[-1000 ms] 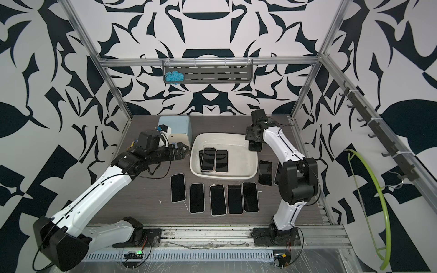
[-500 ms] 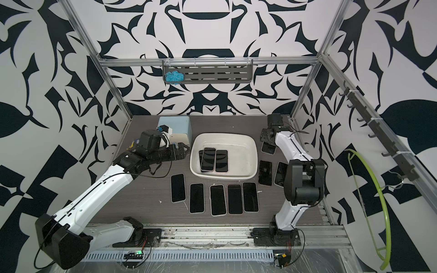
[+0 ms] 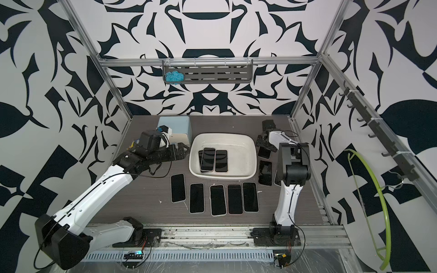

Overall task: Take the phone out of the storage box
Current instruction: Place the phone at the center of the board.

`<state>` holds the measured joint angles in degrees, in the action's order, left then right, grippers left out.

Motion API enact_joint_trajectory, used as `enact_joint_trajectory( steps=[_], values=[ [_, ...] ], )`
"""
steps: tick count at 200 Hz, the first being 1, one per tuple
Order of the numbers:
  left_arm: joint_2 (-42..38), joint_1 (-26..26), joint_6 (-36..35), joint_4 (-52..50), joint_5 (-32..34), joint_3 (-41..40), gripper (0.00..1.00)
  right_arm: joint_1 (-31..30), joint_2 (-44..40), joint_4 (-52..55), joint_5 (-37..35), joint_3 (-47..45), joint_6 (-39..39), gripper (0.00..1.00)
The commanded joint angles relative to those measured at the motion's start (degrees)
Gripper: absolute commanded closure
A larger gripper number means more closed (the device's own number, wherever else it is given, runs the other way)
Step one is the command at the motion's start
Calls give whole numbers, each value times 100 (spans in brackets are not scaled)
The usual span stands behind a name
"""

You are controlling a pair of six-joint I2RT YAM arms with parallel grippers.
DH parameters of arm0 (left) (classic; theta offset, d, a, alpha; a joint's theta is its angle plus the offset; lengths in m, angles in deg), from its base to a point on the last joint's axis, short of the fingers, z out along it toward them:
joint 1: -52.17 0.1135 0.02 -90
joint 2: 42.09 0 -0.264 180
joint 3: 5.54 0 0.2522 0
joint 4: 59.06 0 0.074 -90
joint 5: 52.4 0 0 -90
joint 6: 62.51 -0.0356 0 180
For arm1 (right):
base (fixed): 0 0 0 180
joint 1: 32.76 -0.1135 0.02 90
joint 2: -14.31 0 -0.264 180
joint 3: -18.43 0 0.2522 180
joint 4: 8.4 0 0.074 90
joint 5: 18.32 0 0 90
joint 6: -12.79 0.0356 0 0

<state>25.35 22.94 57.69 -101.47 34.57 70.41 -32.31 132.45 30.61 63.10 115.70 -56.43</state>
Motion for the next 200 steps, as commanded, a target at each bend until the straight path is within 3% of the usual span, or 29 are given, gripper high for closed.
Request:
enact_joint_trajectory(
  steps=[1,73,97,118,152,200],
  values=[
    [-219,28,21,-115,91,-149,0,-28,-41,222,209,356,-56,21],
    [-326,23,241,204,24,-500,0,-29,-268,716,500,-335,-56,21],
    [-358,30,228,249,-73,-598,0,-27,-438,908,440,-459,-62,13],
    [-403,23,193,289,-183,-660,0,-42,-772,1139,208,-477,105,1],
    [-597,24,160,327,-206,-797,0,-457,-1905,803,-434,-808,312,1],
    [-990,23,245,518,-113,-1175,0,-1215,-2778,1111,-1405,-440,285,1]
  ],
)
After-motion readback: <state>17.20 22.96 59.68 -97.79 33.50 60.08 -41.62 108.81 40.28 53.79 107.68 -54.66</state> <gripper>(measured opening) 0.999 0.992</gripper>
